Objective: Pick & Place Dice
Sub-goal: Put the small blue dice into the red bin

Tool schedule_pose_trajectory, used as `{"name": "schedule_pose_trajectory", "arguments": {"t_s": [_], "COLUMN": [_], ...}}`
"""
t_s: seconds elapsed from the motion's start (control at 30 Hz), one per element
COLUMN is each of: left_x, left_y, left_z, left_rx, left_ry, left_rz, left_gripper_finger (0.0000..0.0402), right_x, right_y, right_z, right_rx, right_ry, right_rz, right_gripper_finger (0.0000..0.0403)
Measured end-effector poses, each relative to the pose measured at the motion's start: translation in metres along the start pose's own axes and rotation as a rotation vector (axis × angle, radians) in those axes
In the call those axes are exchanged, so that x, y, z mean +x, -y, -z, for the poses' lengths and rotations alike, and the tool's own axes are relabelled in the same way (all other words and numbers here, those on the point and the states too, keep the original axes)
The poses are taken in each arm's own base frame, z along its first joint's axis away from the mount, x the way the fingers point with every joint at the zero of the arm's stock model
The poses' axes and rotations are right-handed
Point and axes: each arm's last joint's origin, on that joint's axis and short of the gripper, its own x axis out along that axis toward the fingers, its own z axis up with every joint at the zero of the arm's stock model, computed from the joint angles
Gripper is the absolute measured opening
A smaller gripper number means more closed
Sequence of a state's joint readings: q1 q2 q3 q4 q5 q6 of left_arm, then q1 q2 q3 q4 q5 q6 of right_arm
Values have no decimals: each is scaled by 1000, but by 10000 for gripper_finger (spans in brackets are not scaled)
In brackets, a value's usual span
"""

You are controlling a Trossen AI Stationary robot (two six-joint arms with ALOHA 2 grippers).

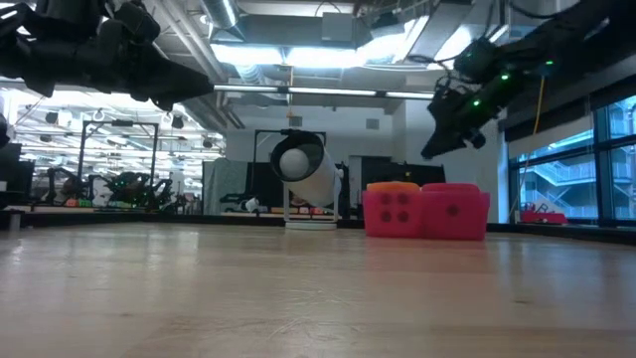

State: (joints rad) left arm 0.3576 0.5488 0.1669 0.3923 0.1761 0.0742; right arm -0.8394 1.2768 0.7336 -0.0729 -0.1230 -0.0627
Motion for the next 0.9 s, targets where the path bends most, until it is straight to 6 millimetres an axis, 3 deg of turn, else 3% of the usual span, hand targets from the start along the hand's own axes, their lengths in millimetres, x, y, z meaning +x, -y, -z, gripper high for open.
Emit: {"name": "schedule_pose_trajectory", "arguments": {"t_s": [0.43,0.9], "left_x": [0,0], "left_y": [0,0], "left_z": [0,1], "left_rx": [-1,17], "left_ry": [-4,-7], "left_rz": [1,1], "left_gripper_finger": [143,143], "right_x": [50,72], "right_y": [22,24], "right_z": [-19,-4], "right_rx": [-59,-71], "right_ry": [-324,-448], "right_rz": [-6,-35], "right_gripper_finger": [53,52]}}
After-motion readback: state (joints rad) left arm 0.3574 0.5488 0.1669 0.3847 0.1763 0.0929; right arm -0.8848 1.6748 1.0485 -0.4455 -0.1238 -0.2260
